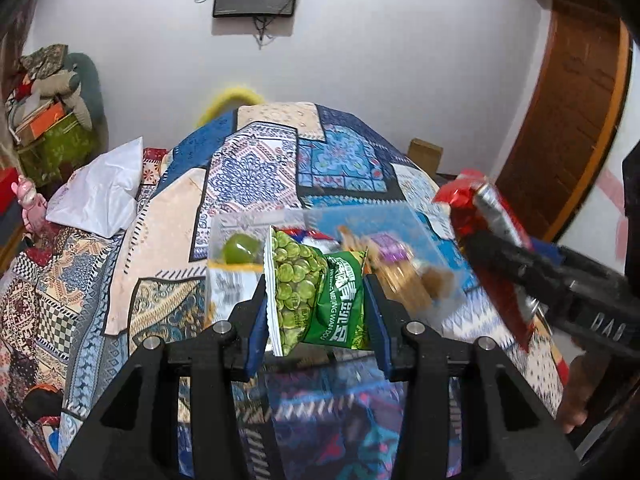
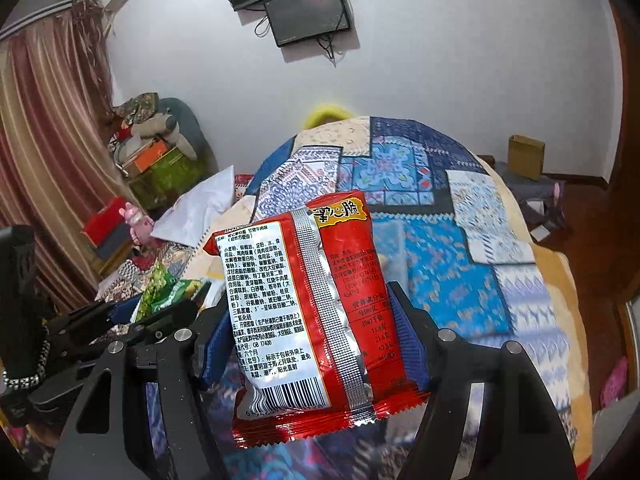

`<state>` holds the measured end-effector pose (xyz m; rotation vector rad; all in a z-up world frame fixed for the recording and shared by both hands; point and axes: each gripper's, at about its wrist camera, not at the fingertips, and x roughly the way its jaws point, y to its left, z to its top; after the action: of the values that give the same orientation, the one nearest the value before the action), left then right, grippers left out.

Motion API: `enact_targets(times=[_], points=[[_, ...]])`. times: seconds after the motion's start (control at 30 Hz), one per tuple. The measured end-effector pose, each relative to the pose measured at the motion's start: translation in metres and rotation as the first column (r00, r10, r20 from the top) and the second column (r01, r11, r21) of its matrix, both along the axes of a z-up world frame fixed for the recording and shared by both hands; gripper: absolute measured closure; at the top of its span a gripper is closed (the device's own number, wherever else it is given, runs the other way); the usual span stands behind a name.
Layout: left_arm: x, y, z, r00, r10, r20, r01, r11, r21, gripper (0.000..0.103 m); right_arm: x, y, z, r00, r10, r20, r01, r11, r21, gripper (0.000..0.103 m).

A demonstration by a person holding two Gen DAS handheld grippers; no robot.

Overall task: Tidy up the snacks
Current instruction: 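Carry the pea packet over the box with the left gripper while the right carries the red bag, then open the left gripper over the box while the right releases the red bag into it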

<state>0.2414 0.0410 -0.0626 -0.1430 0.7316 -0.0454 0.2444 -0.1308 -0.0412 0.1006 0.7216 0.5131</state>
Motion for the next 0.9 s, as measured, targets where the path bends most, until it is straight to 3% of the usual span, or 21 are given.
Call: enact_targets(times=[0.47,0.6,0.67,0.9], points=[[0.075,0.020,-0.053,0.996,0.030,-0.085,-0.029,0.999,0.013,0.057,0.067,0.045,-0.047,0.992,0.011,-0.125,-0.017,0.999,-0.046,0.035],[0.078,0.024,-0.058,0.995,0.031,-0.099,-0.031,1.000,0.002,0.050,0.071,0.049,-0.052,0.991,0.022,-0.130,-0.032,0.996,-0.083,0.034],[0.077,0.027,-0.058,0.995,0.034,-0.099,-0.036,0.999,-0.019,0.043,0.068,0.047,-0.050,0.991,0.029,-0.131,-0.040,0.996,-0.081,0.027],[0.054,0.028,-0.041,0.998,0.025,-0.066,-0.028,0.999,-0.042,0.043,0.058,0.030,-0.038,0.990,0.028,-0.141,-0.031,0.999,-0.020,0.023]])
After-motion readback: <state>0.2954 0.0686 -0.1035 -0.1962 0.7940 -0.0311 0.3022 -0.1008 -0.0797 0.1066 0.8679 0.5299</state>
